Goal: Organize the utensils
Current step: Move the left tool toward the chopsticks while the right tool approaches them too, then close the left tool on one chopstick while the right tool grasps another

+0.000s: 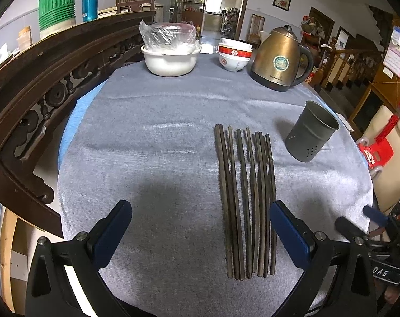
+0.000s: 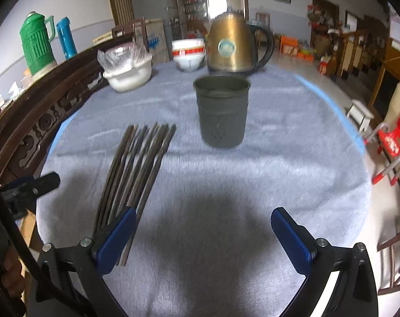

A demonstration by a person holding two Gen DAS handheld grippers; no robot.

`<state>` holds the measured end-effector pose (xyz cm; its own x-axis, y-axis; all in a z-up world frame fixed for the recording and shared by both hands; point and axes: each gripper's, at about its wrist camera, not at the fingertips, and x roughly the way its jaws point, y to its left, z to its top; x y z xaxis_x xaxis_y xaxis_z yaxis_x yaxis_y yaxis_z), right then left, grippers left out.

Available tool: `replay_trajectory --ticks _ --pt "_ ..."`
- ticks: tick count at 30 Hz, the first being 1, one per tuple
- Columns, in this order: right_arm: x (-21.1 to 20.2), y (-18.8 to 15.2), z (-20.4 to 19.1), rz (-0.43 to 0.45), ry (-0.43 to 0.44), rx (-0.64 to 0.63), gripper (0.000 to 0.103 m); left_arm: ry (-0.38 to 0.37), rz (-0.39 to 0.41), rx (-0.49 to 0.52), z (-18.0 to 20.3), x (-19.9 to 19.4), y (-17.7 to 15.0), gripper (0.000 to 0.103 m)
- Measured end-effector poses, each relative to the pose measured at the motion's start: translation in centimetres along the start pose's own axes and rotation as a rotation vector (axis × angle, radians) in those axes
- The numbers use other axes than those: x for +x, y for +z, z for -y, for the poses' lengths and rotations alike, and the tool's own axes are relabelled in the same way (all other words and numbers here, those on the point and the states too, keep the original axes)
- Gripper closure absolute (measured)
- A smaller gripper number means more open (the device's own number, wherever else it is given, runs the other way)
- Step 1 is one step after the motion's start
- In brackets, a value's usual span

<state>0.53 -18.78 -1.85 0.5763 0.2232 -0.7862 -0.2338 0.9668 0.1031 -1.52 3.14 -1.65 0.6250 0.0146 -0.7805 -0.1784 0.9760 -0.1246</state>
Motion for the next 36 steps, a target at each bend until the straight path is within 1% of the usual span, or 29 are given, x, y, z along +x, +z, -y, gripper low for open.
replay_trajectory --ticks 2,4,5,7,10,12,15,18,21,23,24,25,28,31,33,36 --pt "0.6 -0.2 0.3 -0.024 0.039 0.018 0.004 0.003 -0.003 -0.009 -0.4 0.2 0.1 0.000" --pt "1.3 -0.3 0.7 -0.052 0.093 0.051 0.024 0.006 -0.013 -0.021 -0.8 0.5 0.1 0.000" --pt "1.9 -0.2 0.9 -0.074 0.115 0.067 0.029 0.003 -0.021 -0.031 -1.1 0.7 0.1 0.000" --pt "3.2 0.0 1.1 -0.129 0.161 0.099 0.047 0.005 -0.037 -0.047 -1.5 1.1 0.1 0.000" --pt "5.0 0.6 0.8 -0.199 0.221 0.132 0.059 0.004 -0.070 -0.078 -2.3 2.0 -0.1 0.000" --pt "6.0 1.3 0.2 -0.224 0.255 0.138 0.060 -0.009 -0.091 -0.104 -2.9 2.6 -0.2 0.001" --pt "7.7 2.8 -0.9 -0.256 0.270 0.138 0.060 -0.022 -0.121 -0.135 -3.5 3.3 -0.4 0.001" --pt "9.3 4.3 -1.7 -0.285 0.274 0.153 0.064 -0.037 -0.135 -0.160 -4.2 3.6 -0.6 0.002" --pt "10.6 5.9 -2.4 -0.299 0.255 0.149 0.064 -0.046 -0.151 -0.184 -4.9 4.0 -0.5 0.002" --pt "11.7 6.5 -2.5 -0.319 0.249 0.164 0.067 -0.056 -0.159 -0.197 -5.2 4.2 -0.5 0.002" --pt "12.3 6.8 -2.5 -0.339 0.247 0.174 0.071 -0.060 -0.166 -0.203 -5.3 4.4 -0.5 0.002" --pt "12.8 7.0 -2.5 -0.351 0.247 0.179 0.074 -0.064 -0.173 -0.208 -5.4 4.6 -0.5 0.004" --pt "14.2 7.2 -2.5 -0.392 0.242 0.193 0.079 -0.080 -0.203 -0.215 -5.5 5.2 -0.5 0.013" --pt "14.8 7.4 -2.5 -0.401 0.243 0.189 0.085 -0.082 -0.237 -0.205 -5.2 5.9 -0.4 0.018" --pt "15.0 7.6 -2.8 -0.410 0.259 0.177 0.089 -0.082 -0.257 -0.198 -4.8 6.4 -0.3 0.019" --pt "14.7 7.7 -3.0 -0.418 0.247 0.132 0.094 -0.086 -0.271 -0.188 -4.4 6.7 0.3 0.019"
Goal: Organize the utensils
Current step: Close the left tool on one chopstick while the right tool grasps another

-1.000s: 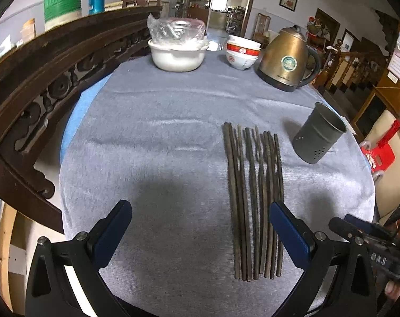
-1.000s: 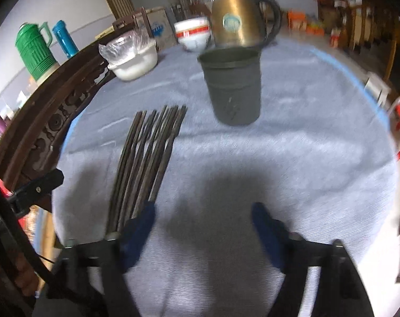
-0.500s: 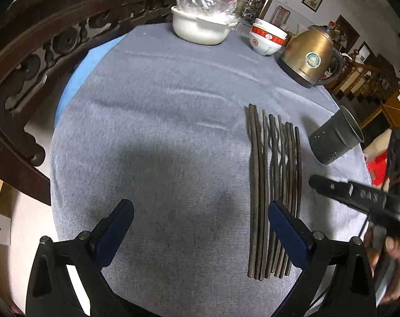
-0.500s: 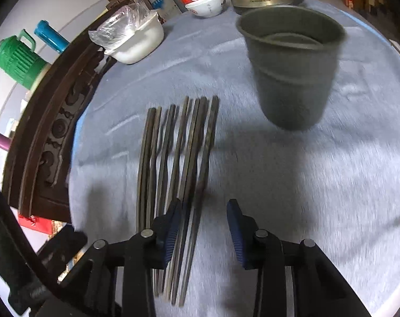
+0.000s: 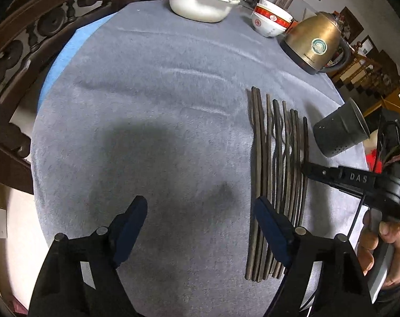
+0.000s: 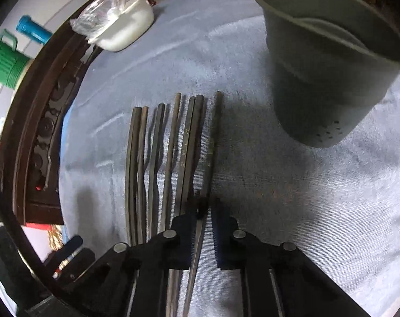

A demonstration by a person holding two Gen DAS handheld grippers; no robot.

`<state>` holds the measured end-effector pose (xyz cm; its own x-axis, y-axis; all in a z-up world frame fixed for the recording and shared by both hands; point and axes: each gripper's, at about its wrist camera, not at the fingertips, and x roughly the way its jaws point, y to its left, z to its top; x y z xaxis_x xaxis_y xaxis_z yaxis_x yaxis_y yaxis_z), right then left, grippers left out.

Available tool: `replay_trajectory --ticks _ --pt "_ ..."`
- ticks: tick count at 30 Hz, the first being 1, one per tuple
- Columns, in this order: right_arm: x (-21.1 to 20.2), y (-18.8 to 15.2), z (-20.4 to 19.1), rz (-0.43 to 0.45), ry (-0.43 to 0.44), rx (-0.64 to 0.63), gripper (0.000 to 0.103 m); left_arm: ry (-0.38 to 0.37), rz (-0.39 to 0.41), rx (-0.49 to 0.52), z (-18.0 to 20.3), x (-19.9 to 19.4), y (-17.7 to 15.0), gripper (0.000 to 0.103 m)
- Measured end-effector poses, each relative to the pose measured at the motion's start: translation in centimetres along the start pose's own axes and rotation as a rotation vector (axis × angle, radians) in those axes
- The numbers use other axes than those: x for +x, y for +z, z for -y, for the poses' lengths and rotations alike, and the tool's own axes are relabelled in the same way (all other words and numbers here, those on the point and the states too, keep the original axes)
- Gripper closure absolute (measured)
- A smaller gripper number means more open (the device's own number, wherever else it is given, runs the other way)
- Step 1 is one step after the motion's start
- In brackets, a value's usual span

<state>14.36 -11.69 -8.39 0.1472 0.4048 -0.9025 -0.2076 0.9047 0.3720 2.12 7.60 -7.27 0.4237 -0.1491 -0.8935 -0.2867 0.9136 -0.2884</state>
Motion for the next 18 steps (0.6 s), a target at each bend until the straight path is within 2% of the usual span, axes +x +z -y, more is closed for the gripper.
replay_trajectory --ticks 5,9,13,18 --pt "-0.7 0.2 1.6 -0.030 -0.023 -0.014 0.094 -0.003 -0.018 0.022 1.1 0.3 1.6 0.019" --pt "-0.5 0.8 2.9 -0.070 0.016 0.039 0.091 -0.005 -0.063 0.043 2.5 1.1 3.4 0.020" --pt "-0.3 1.3 3.1 -0.062 0.036 0.051 0.091 0.007 -0.145 0.068 4.0 2.7 4.8 0.038" --pt "-0.3 0.9 3.6 -0.041 0.069 0.041 0.091 0.046 -0.197 0.055 4.6 4.3 6.2 0.050"
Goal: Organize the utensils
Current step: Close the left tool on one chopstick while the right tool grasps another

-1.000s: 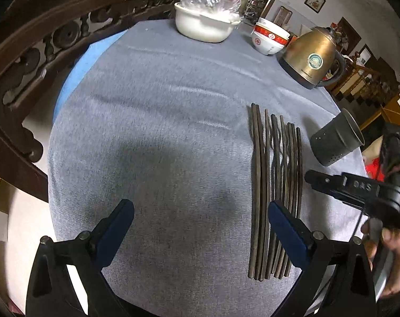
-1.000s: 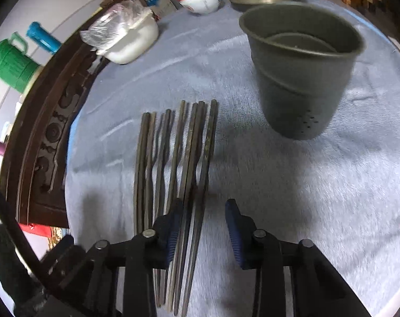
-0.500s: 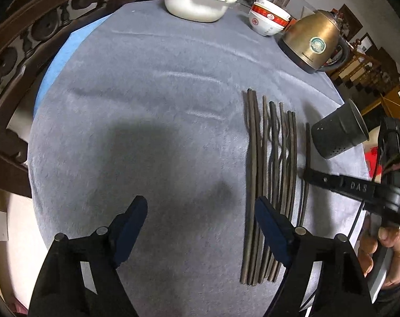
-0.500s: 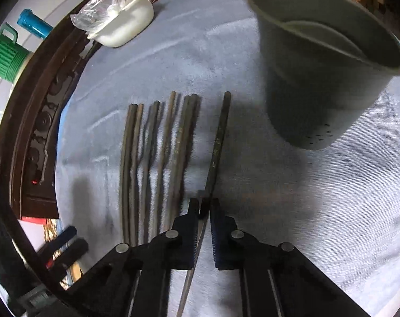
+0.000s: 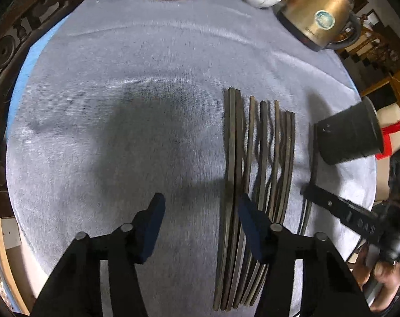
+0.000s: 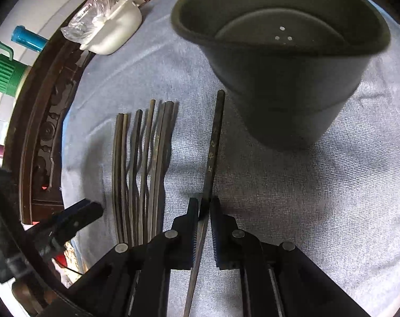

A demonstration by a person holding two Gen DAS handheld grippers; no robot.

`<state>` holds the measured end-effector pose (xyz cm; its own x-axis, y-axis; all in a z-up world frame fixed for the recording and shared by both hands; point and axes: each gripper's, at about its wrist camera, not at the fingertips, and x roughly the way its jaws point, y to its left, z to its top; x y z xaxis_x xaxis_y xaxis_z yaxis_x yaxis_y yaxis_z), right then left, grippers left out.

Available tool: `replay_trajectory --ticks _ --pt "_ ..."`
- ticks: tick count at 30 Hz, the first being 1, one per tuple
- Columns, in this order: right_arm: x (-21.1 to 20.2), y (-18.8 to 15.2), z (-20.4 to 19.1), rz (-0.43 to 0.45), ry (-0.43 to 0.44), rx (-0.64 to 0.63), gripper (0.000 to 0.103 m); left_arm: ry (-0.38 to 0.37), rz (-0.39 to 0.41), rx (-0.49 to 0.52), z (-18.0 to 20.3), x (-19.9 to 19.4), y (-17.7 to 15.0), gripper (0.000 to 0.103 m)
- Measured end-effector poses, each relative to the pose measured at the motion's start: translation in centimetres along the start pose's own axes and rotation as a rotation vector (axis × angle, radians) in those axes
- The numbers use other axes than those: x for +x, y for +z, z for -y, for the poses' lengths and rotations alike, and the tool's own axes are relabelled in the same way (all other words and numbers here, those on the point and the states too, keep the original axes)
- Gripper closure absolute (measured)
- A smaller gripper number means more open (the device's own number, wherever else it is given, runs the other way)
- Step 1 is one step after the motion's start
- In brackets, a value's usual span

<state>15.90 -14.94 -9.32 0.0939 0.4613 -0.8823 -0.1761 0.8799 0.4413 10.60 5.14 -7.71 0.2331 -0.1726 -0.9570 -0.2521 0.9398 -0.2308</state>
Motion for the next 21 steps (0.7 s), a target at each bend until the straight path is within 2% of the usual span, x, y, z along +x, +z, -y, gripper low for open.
replay_trajectory --ticks 4,9,13,16,18,20,21 --pt "-0.7 -0.6 1.2 0.012 0.019 -0.009 0.091 0.023 -0.045 0.001 0.6 1.0 0.5 0.053" --pt "-1.3 -0.9 2.1 0.019 0.041 -0.014 0.091 0.047 -0.041 0.017 1.5 1.0 1.0 0.054" --pt "-1.6 -1.1 2.6 0.024 0.050 -0.019 0.091 0.054 -0.050 0.025 1.3 0.8 1.1 0.064" --pt "-1.7 -1.3 2.9 0.022 0.058 -0.019 0.091 0.041 -0.063 0.010 0.3 0.4 1.0 0.066" --pt "-1.5 -1.1 2.7 0.019 0.056 -0.021 0.091 0.039 -0.065 0.008 -0.1 0.2 1.1 0.070" --pt "-1.6 -1.0 2.5 0.011 0.042 -0.032 0.091 0.021 -0.075 0.007 -0.2 0.2 1.4 0.085" --pt "-1.4 -0.9 2.2 0.006 0.036 -0.035 0.091 0.016 -0.089 0.013 0.0 0.1 1.6 0.087"
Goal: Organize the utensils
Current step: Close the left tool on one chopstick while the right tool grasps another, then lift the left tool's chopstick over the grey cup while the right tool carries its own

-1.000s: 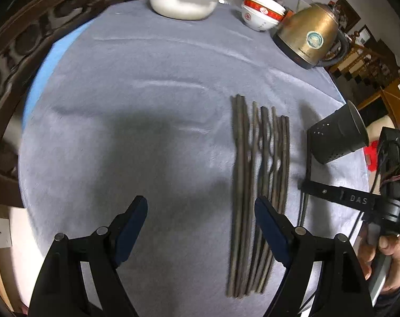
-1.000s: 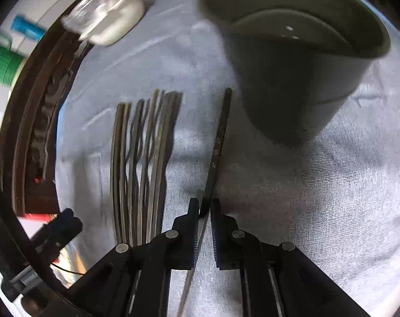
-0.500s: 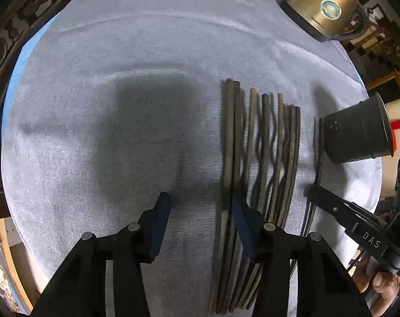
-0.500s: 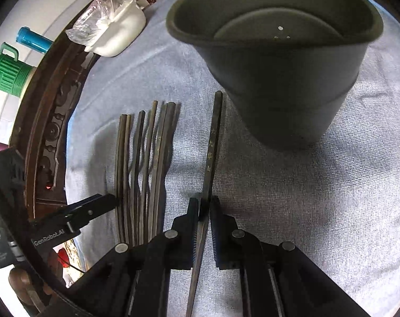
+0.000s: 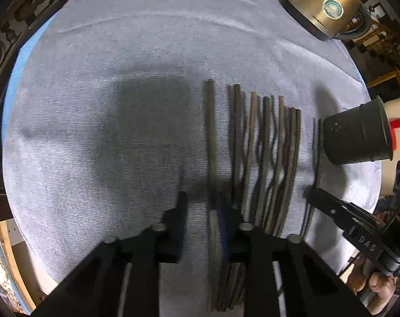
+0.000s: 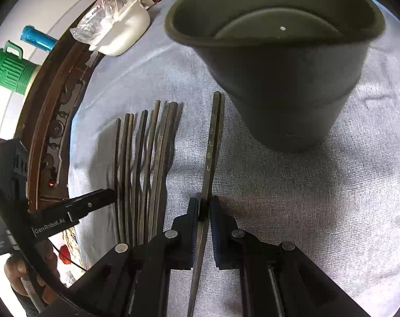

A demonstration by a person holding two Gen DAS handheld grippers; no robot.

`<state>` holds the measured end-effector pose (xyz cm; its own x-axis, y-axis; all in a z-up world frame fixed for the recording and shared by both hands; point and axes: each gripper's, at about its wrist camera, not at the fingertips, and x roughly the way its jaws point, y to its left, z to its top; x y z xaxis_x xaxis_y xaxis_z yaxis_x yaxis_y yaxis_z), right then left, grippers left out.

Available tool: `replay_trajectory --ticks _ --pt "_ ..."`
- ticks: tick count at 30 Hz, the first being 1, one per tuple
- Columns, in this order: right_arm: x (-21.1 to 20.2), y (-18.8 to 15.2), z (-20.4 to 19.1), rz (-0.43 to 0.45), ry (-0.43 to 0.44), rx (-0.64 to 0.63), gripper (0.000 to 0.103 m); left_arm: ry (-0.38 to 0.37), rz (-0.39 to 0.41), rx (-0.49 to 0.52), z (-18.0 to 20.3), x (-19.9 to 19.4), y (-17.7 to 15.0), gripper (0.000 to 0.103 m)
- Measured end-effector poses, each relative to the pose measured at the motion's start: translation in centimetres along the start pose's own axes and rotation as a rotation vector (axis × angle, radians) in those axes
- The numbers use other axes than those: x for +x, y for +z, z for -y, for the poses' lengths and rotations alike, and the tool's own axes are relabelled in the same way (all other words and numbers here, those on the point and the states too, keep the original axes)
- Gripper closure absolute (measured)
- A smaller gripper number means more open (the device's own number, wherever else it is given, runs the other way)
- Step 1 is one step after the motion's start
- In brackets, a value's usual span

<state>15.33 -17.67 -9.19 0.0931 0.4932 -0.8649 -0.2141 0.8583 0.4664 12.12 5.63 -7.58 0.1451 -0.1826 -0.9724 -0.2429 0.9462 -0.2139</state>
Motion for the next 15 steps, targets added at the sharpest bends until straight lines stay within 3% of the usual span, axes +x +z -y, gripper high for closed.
replay_trajectory --ticks 7,10,15 --pt "0.6 1.6 -1.8 -0.094 -0.087 -0.047 0.091 0.026 -0.074 -0.002 0.2 0.5 1.7 0.087" --pt "1.0 2.3 -2.6 -0.117 -0.126 -0.073 0.091 0.014 -0.077 0.003 -0.1 0.7 2.4 0.097" --pt "1.1 2.1 -4.4 -0.116 -0.167 -0.140 0.095 -0.027 -0.040 -0.028 -3.0 -0.2 1.9 0.097"
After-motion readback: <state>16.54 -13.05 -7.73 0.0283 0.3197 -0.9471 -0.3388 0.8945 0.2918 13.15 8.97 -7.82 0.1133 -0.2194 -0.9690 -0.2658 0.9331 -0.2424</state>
